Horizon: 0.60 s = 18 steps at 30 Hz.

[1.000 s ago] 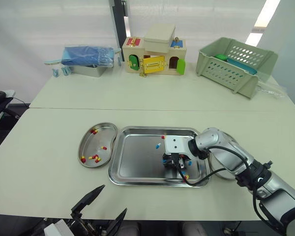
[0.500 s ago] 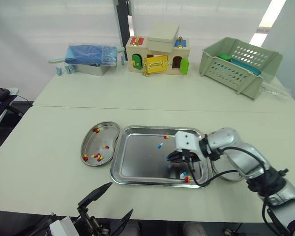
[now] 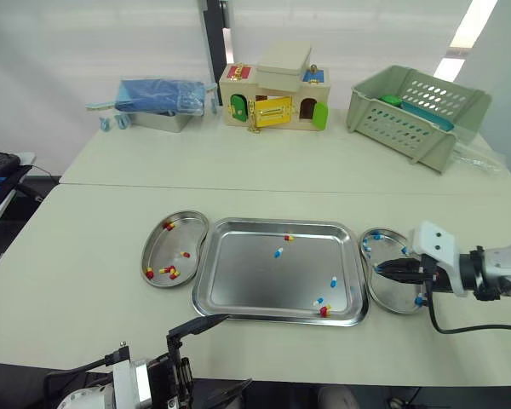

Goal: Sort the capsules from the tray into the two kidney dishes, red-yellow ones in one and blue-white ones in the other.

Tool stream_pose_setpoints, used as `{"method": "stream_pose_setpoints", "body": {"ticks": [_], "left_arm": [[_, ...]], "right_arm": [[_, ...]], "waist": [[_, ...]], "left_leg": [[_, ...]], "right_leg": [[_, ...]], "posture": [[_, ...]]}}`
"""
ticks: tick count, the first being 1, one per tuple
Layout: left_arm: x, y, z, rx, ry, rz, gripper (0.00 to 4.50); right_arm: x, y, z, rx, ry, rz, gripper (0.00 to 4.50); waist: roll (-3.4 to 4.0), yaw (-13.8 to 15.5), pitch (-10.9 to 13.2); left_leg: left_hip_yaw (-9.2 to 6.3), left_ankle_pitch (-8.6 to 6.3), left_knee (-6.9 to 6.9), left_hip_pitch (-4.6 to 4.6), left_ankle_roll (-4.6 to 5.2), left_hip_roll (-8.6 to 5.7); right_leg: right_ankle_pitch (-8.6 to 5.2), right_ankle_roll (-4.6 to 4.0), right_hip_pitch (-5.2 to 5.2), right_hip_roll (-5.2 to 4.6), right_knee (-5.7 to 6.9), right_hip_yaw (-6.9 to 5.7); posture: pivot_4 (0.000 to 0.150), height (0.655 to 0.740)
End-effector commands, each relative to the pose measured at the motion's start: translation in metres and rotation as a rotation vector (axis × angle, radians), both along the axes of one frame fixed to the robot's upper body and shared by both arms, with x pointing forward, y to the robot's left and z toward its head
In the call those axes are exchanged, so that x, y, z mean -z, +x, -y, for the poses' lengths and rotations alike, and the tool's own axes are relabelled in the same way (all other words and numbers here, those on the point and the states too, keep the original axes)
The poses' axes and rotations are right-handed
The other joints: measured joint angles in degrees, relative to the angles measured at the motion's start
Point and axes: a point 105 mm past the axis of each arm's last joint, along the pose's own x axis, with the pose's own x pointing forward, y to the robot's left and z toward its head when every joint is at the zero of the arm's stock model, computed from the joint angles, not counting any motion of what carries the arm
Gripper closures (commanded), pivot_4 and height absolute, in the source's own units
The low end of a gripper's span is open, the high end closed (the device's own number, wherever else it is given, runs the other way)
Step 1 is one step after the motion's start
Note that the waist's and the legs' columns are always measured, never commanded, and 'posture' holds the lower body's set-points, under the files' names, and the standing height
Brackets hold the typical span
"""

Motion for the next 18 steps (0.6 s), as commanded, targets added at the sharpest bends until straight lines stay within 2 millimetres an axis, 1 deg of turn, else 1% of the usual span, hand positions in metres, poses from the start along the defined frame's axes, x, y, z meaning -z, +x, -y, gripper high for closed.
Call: {"method": "stream_pose_setpoints", "body": {"ticks": [1, 3, 7, 13, 18], "left_arm": [[-0.001, 0.000, -0.003, 0.015, -0.015, 0.002, 0.00], [0.000, 0.000, -0.003, 0.018, -0.019, 0.002, 0.00], [0.001, 0.001, -0.001, 0.014, -0.028, 0.000, 0.00], [-0.003, 0.004, 0.005, -0.002, -0.041, -0.001, 0.00], [-0.002, 0.004, 0.002, -0.021, -0.038, -0.009, 0.00]], "right_arm": [[-0.008, -0.003, 0.019, 0.063, -0.041, 0.051, 4.49], [-0.005, -0.005, 0.022, 0.072, -0.041, 0.045, 4.49], [-0.002, -0.004, 0.020, 0.066, -0.044, 0.043, 4.49], [0.003, -0.003, 0.022, 0.063, -0.057, 0.032, 4.49], [0.005, -0.001, 0.023, 0.052, -0.062, 0.031, 4.49]], "waist": [[0.01, -0.14, -0.01], [0.01, -0.12, -0.01], [0.01, -0.10, -0.01], [-0.01, 0.04, 0.00], [-0.01, 0.04, 0.00]], "left_leg": [[0.03, 0.00, 0.00, 0.08, 0.00, 0.00], [0.02, 0.00, 0.00, 0.17, 0.00, 0.00], [0.03, 0.00, 0.00, 0.24, 0.00, 0.00], [0.01, 0.00, 0.00, 0.23, 0.00, 0.00], [0.01, 0.00, 0.00, 0.24, 0.00, 0.00]], "right_leg": [[0.00, 0.00, 0.07, 0.00, 0.00, 0.04], [0.00, 0.00, 0.18, 0.00, -0.02, 0.02], [0.00, 0.00, 0.24, 0.00, -0.02, 0.03], [0.00, 0.00, 0.27, 0.00, -0.04, 0.02], [0.00, 0.00, 0.28, 0.00, -0.05, 0.01]], "posture": [[0.150, 0.7400], [0.150, 0.7400], [0.150, 0.7400], [0.150, 0.7400], [0.150, 0.7400]]}}
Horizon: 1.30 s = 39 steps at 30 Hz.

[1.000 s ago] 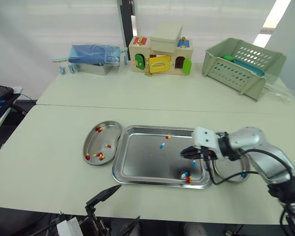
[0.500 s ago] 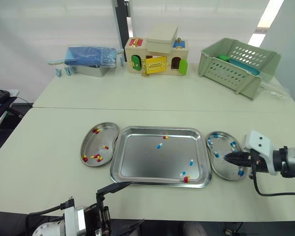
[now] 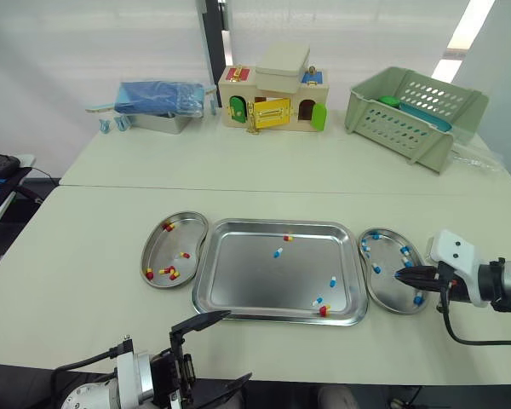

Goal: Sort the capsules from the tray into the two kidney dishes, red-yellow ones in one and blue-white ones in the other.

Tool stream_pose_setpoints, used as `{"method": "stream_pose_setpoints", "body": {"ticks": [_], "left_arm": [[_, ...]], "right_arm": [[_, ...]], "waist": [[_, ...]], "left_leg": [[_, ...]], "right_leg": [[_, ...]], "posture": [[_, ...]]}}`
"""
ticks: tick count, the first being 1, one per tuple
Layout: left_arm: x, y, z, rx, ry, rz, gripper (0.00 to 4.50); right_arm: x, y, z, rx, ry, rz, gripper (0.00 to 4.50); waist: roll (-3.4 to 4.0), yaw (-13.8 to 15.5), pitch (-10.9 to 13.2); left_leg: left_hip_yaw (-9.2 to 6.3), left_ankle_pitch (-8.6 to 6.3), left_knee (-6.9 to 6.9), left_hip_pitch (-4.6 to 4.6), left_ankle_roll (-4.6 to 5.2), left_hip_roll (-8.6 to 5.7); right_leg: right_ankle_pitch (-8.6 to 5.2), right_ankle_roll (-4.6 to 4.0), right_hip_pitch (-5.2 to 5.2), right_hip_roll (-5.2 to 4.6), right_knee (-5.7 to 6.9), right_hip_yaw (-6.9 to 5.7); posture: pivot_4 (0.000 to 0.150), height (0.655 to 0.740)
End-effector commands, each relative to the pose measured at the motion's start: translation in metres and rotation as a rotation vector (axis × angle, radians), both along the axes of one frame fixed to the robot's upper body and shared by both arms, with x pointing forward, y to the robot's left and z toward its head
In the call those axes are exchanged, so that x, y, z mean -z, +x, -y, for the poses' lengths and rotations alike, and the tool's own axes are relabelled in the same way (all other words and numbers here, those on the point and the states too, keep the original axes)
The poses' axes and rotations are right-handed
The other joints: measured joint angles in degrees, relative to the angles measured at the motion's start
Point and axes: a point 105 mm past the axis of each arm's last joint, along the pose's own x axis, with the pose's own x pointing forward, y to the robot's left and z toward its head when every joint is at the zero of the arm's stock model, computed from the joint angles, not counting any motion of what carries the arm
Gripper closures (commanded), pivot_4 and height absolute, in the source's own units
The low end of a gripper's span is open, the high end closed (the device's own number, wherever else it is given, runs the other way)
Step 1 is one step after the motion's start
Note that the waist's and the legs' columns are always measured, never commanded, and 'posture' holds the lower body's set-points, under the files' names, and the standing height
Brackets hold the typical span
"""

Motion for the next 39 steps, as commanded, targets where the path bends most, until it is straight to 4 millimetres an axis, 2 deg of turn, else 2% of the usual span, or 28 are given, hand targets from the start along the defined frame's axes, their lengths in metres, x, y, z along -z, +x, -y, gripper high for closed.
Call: {"method": "stream_pose_setpoints", "body": {"ticks": [1, 12, 14, 22, 26, 27, 28, 32, 35, 37, 39], "left_arm": [[-0.003, -0.003, 0.000, -0.002, -0.002, 0.012, 0.00], [0.002, -0.001, -0.001, -0.028, -0.006, 0.015, 0.00], [0.002, -0.002, -0.001, -0.028, -0.008, 0.016, 0.00], [0.001, 0.000, 0.000, -0.029, -0.009, 0.020, 0.00], [0.001, 0.001, 0.000, -0.033, -0.011, 0.021, 0.00], [0.001, 0.002, 0.000, -0.035, -0.011, 0.020, 0.00], [0.001, 0.002, 0.000, -0.036, -0.012, 0.020, 0.00], [-0.002, 0.008, -0.004, -0.092, -0.031, -0.008, 0.00], [-0.012, 0.014, -0.010, -0.151, -0.046, -0.013, 0.00], [-0.020, 0.021, -0.018, -0.203, -0.046, -0.020, 0.00], [-0.032, 0.036, -0.033, -0.298, -0.047, -0.034, 0.00]], "right_arm": [[-0.006, 0.003, 0.001, -0.018, -0.026, 0.030, 4.49], [-0.005, 0.009, 0.002, -0.035, -0.034, 0.040, 4.49], [-0.005, 0.009, 0.002, -0.037, -0.036, 0.045, 3.82], [-0.007, 0.009, 0.002, -0.039, -0.034, 0.050, 1.83], [-0.007, 0.009, 0.003, -0.039, -0.036, 0.055, 0.64], [-0.007, 0.009, 0.003, -0.038, -0.035, 0.056, 0.21], [-0.007, 0.010, 0.003, -0.038, -0.034, 0.058, 0.04], [-0.013, 0.010, 0.002, -0.035, 0.003, 0.075, 0.04], [-0.030, 0.011, -0.001, -0.037, 0.129, 0.116, 0.04], [-0.042, 0.012, 0.003, -0.021, 0.199, 0.145, 0.04], [-0.047, 0.012, 0.015, 0.011, 0.222, 0.158, 0.04]], "waist": [[0.00, 0.00, 0.00], [0.00, 0.01, 0.00], [0.00, 0.02, 0.00], [0.00, 0.04, 0.00], [0.00, 0.04, 0.00], [0.00, 0.03, 0.00], [0.00, 0.03, 0.00], [0.00, 0.04, 0.00], [-0.03, 0.03, 0.02], [-0.03, 0.07, 0.02], [-0.05, 0.13, 0.03]], "left_leg": [[0.00, 0.00, 0.00, 0.00, 0.00, 0.00], [0.00, 0.00, 0.00, 0.00, 0.00, 0.00], [0.00, 0.00, 0.00, 0.00, 0.00, 0.00], [0.00, 0.00, 0.00, 0.01, 0.00, 0.00], [0.00, 0.00, 0.00, 0.01, 0.00, 0.00], [0.00, 0.00, 0.00, 0.01, 0.00, 0.00], [0.00, 0.00, 0.00, 0.01, 0.00, 0.00], [0.00, 0.00, 0.00, 0.01, 0.00, 0.00], [-0.01, 0.00, 0.00, 0.01, 0.00, 0.00], [-0.02, 0.00, 0.00, 0.01, 0.00, 0.00], [-0.05, 0.00, 0.00, 0.06, 0.00, 0.00]], "right_leg": [[0.00, 0.00, 0.00, 0.00, 0.00, 0.00], [0.00, 0.00, 0.02, 0.00, -0.01, 0.00], [0.00, 0.00, 0.02, 0.00, -0.01, 0.00], [0.00, 0.00, 0.02, 0.00, -0.02, 0.00], [0.00, 0.00, 0.02, 0.00, -0.02, 0.00], [0.00, 0.00, 0.02, 0.00, -0.02, 0.00], [0.00, 0.00, 0.02, 0.00, -0.02, 0.00], [0.00, 0.00, 0.02, 0.00, -0.02, 0.00], [0.00, 0.00, 0.03, 0.00, -0.02, 0.00], [0.00, 0.00, 0.04, 0.00, -0.01, -0.01], [0.00, 0.00, 0.12, 0.00, -0.02, -0.05]], "posture": [[0.150, 0.7400], [0.150, 0.7400], [0.150, 0.7400], [0.150, 0.7400], [0.150, 0.7400], [0.150, 0.7400], [0.150, 0.7400], [0.150, 0.7400], [0.150, 0.7400], [0.150, 0.7400], [0.150, 0.7400]]}}
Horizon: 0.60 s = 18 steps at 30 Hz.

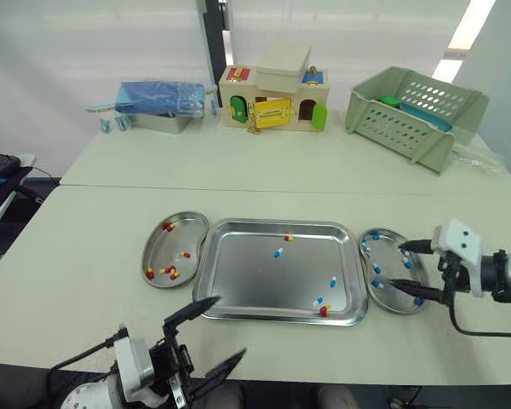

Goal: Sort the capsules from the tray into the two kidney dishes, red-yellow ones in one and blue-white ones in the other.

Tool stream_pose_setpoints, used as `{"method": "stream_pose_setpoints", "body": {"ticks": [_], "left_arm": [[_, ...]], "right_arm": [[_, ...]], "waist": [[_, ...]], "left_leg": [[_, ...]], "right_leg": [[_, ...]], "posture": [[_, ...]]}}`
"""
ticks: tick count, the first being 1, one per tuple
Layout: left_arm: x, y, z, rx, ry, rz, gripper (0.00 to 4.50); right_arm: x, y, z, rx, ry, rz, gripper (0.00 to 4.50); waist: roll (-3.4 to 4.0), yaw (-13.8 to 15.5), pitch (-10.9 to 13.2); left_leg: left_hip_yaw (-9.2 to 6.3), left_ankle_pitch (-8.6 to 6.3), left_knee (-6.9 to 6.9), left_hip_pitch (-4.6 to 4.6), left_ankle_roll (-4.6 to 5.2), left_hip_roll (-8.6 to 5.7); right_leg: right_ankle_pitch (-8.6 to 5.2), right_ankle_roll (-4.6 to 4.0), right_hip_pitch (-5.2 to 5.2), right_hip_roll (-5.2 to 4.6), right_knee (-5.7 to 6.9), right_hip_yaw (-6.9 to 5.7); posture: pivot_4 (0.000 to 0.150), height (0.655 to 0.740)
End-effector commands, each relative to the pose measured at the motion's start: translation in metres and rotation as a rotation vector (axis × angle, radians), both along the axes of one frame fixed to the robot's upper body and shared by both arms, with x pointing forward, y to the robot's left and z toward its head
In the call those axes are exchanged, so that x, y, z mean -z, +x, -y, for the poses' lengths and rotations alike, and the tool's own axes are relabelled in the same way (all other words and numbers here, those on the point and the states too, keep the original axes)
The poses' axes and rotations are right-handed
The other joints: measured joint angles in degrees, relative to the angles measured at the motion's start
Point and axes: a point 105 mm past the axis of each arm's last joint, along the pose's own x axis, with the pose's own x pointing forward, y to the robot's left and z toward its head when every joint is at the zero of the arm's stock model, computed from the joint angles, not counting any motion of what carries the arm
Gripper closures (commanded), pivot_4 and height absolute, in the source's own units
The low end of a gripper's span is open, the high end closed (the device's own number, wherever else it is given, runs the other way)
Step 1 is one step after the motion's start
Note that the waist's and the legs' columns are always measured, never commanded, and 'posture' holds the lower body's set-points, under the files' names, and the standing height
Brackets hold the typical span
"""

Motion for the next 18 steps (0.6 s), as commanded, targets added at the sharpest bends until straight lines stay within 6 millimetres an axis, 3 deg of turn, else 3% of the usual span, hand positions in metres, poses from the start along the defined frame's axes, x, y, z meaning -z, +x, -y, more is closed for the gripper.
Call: {"method": "stream_pose_setpoints", "body": {"ticks": [1, 3, 6, 10, 14, 18], "left_arm": [[-0.028, 0.023, -0.029, -0.148, 0.022, 0.006, 0.00], [-0.037, 0.033, -0.046, -0.205, 0.061, -0.033, 0.00], [-0.033, 0.033, -0.072, -0.246, 0.159, -0.125, 0.00], [-0.036, 0.045, -0.135, -0.456, 0.255, -0.268, 0.00], [-0.048, 0.052, -0.190, -0.655, 0.384, -0.377, 0.00], [-0.051, 0.048, -0.222, -0.723, 0.433, -0.441, 0.00]], "right_arm": [[-0.018, -0.001, 0.023, 0.056, 0.050, 0.049, 0.04], [-0.015, -0.004, 0.040, 0.095, 0.050, 0.030, 0.04], [-0.009, -0.008, 0.061, 0.152, 0.042, 0.003, 0.04], [0.001, -0.011, 0.086, 0.217, 0.006, -0.008, 0.04], [0.013, -0.014, 0.093, 0.229, -0.008, -0.044, 0.04], [0.024, -0.016, 0.095, 0.228, -0.025, -0.068, 0.04]], "waist": [[-0.02, 0.04, 0.01], [-0.03, 0.25, 0.01], [-0.01, 0.01, 0.01], [0.01, -0.60, 0.03], [0.02, -0.82, 0.04], [0.04, -1.13, 0.04]], "left_leg": [[-0.01, 0.00, 0.00, 0.05, 0.00, 0.00], [-0.04, 0.00, -0.01, 0.11, 0.00, 0.00], [0.02, -0.01, -0.03, 0.12, 0.01, -0.01], [0.12, -0.01, -0.11, 0.26, 0.01, 0.02], [0.06, -0.01, -0.11, 0.34, 0.01, 0.07], [0.10, -0.01, -0.15, 0.32, 0.01, 0.06]], "right_leg": [[0.00, 0.00, 0.04, 0.00, -0.02, -0.02], [0.00, 0.00, 0.10, 0.00, -0.04, -0.05], [-0.01, 0.00, 0.11, -0.01, -0.11, 0.00], [-0.02, -0.02, 0.10, 0.00, -0.04, 0.09], [-0.07, -0.10, 0.10, 0.07, 0.13, 0.06], [-0.07, -0.10, 0.08, 0.05, 0.07, 0.09]], "posture": [[0.150, 0.7400], [0.150, 0.7400], [0.150, 0.7400], [0.150, 0.7400], [0.150, 0.7400], [0.150, 0.7400]]}}
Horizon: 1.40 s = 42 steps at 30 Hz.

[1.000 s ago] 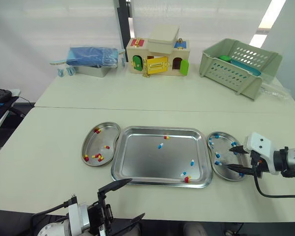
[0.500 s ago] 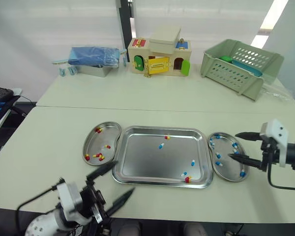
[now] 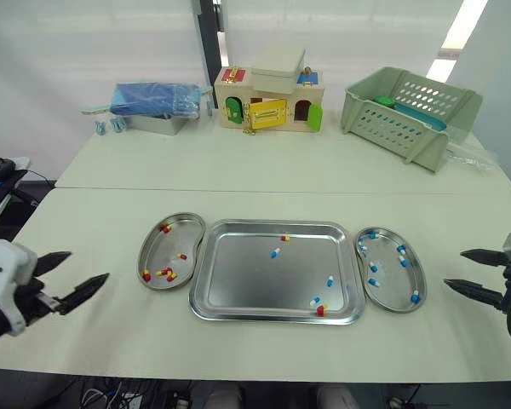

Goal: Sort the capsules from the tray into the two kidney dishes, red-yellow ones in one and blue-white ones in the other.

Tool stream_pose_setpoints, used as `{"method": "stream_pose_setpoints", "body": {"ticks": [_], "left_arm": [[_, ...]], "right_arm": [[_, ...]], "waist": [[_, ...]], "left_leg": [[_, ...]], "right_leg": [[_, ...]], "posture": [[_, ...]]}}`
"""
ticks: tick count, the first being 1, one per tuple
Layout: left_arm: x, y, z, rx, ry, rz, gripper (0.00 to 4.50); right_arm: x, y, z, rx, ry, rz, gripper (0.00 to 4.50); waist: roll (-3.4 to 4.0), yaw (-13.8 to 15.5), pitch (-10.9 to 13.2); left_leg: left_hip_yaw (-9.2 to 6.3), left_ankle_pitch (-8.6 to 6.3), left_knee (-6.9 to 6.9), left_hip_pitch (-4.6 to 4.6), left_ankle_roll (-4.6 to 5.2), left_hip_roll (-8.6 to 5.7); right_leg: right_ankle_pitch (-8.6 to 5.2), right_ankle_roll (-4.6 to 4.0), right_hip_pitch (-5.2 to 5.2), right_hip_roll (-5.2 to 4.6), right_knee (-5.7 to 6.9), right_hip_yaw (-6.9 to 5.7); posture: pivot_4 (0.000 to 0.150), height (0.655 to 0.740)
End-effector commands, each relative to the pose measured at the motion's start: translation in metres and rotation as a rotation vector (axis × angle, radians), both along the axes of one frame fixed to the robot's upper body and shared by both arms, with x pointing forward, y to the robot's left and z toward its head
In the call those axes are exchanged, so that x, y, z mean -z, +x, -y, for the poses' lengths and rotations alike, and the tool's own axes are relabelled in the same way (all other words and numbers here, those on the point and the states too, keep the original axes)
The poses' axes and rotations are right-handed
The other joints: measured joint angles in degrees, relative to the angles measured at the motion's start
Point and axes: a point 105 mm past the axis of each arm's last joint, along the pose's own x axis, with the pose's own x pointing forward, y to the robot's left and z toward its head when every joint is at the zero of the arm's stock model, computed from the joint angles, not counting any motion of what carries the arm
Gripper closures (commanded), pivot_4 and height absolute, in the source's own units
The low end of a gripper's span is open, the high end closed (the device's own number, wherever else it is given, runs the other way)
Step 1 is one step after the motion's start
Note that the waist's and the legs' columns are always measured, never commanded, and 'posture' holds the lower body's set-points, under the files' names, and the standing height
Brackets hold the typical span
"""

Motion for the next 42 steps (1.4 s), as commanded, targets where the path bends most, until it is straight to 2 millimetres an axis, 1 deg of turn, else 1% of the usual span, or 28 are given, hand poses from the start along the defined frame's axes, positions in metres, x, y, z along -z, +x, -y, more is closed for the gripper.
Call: {"method": "stream_pose_setpoints", "body": {"ticks": [1, 4, 7, 10, 19, 24, 28, 30, 32, 33, 37, 39, 42], "left_arm": [[-0.002, -0.006, -0.030, -0.071, 0.055, -0.041, 0.00], [-0.003, -0.004, -0.046, -0.113, 0.071, -0.029, 0.00], [-0.006, -0.001, -0.052, -0.117, 0.075, -0.012, 0.00], [-0.005, 0.001, -0.056, -0.113, 0.084, -0.012, 0.00], [0.000, 0.006, -0.062, -0.095, 0.087, -0.015, 0.00], [0.006, 0.005, -0.055, -0.011, 0.081, 0.012, 0.00], [0.013, -0.002, -0.033, 0.096, 0.051, 0.022, 0.00], [0.014, -0.008, -0.010, 0.181, 0.019, 0.067, 0.00], [0.017, -0.017, 0.008, 0.237, -0.003, 0.075, 0.00], [0.018, -0.021, 0.014, 0.250, -0.010, 0.072, 0.00], [0.020, -0.036, 0.051, 0.347, -0.052, 0.176, 0.00], [0.020, -0.042, 0.069, 0.376, -0.084, 0.280, 0.00], [0.028, -0.055, 0.102, 0.395, -0.158, 0.351, 0.00]], "right_arm": [[-0.001, 0.000, 0.004, -0.001, -0.019, 0.015, 0.04], [0.001, 0.001, 0.004, 0.002, -0.016, 0.014, 0.04], [0.002, 0.003, 0.003, 0.000, -0.020, 0.014, 0.04], [0.002, 0.004, 0.002, -0.003, -0.027, 0.016, 0.04], [0.002, 0.005, 0.002, -0.001, -0.033, 0.027, 0.04], [0.000, 0.002, 0.001, -0.016, -0.037, 0.019, 0.04], [-0.011, 0.005, -0.011, -0.102, -0.042, 0.006, 0.04], [-0.021, 0.008, -0.025, -0.163, -0.031, 0.014, 0.04], [-0.032, 0.010, -0.042, -0.226, -0.001, 0.026, 0.04], [-0.036, 0.010, -0.048, -0.247, 0.015, 0.030, 0.04], [-0.055, 0.013, -0.099, -0.416, 0.078, 0.030, 0.04], [-0.062, 0.021, -0.125, -0.490, 0.098, 0.046, 0.04], [-0.064, 0.028, -0.161, -0.599, 0.096, 0.049, 0.04]], "waist": [[0.03, -0.07, 0.02], [0.05, -0.18, 0.03], [0.04, -0.20, 0.03], [0.04, -0.20, 0.03], [0.04, -0.24, 0.03], [0.04, -0.25, 0.03], [0.10, -0.46, 0.06], [0.10, -0.54, 0.06], [0.08, -0.56, 0.07], [0.08, -0.51, 0.07], [0.08, -0.29, 0.07], [0.08, -0.36, 0.07], [0.02, -0.28, 0.05]], "left_leg": [[0.01, 0.00, -0.03, 0.00, 0.00, 0.00], [0.01, 0.00, -0.05, 0.01, 0.00, 0.01], [0.01, 0.00, -0.04, 0.00, -0.01, 0.01], [-0.01, 0.00, -0.05, 0.00, -0.01, 0.02], [0.00, 0.00, -0.05, 0.00, -0.01, 0.02], [0.00, 0.00, -0.04, 0.00, -0.01, 0.02], [0.04, 0.00, -0.04, 0.01, -0.01, 0.03], [0.05, 0.00, -0.04, 0.00, -0.01, 0.05], [0.06, 0.00, -0.01, 0.00, -0.01, 0.07], [0.04, 0.00, -0.01, -0.03, -0.01, 0.08], [0.03, 0.00, 0.02, -0.02, -0.01, 0.04], [0.03, 0.00, 0.03, -0.03, -0.01, 0.02], [0.00, 0.00, 0.04, -0.05, -0.02, 0.05]], "right_leg": [[0.00, 0.00, -0.01, 0.00, -0.01, 0.01], [0.00, -0.01, -0.03, 0.00, 0.00, 0.00], [0.00, -0.01, -0.02, 0.00, 0.01, 0.00], [0.00, -0.01, -0.02, 0.00, 0.01, -0.01], [0.00, -0.01, -0.03, -0.01, 0.02, -0.01], [0.00, -0.01, -0.04, -0.01, 0.03, -0.01], [0.00, -0.01, -0.04, -0.02, 0.04, 0.03], [0.00, -0.01, -0.05, -0.02, 0.05, 0.04], [0.00, -0.01, -0.05, -0.02, 0.05, 0.05], [0.00, -0.01, -0.05, -0.02, 0.05, 0.03], [0.00, -0.01, -0.02, -0.06, 0.04, 0.02], [0.00, -0.01, -0.01, -0.07, 0.03, 0.01], [0.01, 0.00, -0.01, -0.06, -0.04, -0.02]], "posture": [[0.150, 0.7400], [0.150, 0.7400], [0.150, 0.7400], [0.150, 0.7400], [0.150, 0.7400], [0.150, 0.7400], [0.150, 0.7400], [0.150, 0.7400], [0.150, 0.7400], [0.150, 0.7400], [0.150, 0.7400], [0.150, 0.7400], [0.150, 0.7400]]}}
